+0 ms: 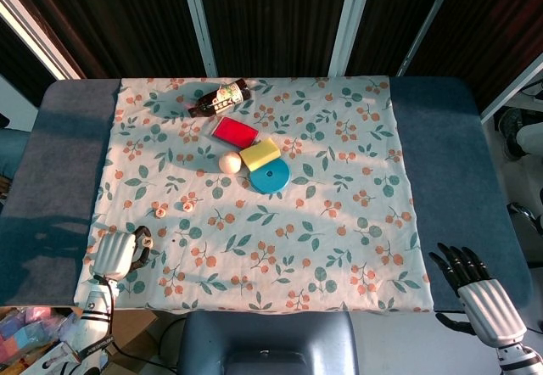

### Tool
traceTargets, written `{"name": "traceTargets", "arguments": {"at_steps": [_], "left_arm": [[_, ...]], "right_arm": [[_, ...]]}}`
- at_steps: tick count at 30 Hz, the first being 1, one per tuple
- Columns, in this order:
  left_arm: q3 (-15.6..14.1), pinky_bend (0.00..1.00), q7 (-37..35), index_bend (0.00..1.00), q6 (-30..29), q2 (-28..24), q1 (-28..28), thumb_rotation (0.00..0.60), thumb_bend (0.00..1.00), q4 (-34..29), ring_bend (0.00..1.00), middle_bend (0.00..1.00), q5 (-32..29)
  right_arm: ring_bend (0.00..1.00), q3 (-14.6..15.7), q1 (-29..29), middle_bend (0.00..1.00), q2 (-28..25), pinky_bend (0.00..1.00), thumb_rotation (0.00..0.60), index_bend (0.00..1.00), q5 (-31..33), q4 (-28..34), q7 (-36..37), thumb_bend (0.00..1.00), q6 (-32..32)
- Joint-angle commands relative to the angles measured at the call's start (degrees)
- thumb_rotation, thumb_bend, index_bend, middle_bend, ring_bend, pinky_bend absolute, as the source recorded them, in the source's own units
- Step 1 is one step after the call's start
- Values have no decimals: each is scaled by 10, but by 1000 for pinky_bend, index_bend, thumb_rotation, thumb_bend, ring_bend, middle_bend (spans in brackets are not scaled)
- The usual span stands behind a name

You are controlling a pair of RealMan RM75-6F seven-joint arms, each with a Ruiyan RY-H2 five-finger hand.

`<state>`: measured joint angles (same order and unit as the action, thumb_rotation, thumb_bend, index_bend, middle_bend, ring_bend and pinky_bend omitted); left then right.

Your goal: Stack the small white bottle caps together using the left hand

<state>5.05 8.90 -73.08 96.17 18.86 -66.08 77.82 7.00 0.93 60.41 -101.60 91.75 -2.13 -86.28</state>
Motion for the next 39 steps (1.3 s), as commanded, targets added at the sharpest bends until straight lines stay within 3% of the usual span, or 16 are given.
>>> {"name": "traceTargets", "arguments": {"at_steps": [1, 19, 26, 39], "left_arm": [[0, 1000, -1, 473, -1, -1, -1, 600, 402, 0, 1000, 1000, 1], [-1, 1000, -6, 363, 1, -7, -4, 600, 402, -6, 1000, 1000, 5], [-16, 1000, -12, 382, -24, -24, -11, 600, 431, -49, 1000, 1000, 36], [-20, 1000, 94, 413, -31, 1, -8, 600, 556, -56, 1000, 1000, 42]], "right_arm": [[0, 0, 0, 0, 0, 0, 600, 0, 0, 0, -1, 178, 1], [0, 0, -1, 0, 0, 0, 600, 0, 0, 1, 0, 179, -1], [0, 1, -1, 0, 0, 0, 600, 0, -3, 0, 0, 178, -2], [0, 0, -1, 0, -3, 0, 600, 0, -2, -1, 8, 178, -4]]}}
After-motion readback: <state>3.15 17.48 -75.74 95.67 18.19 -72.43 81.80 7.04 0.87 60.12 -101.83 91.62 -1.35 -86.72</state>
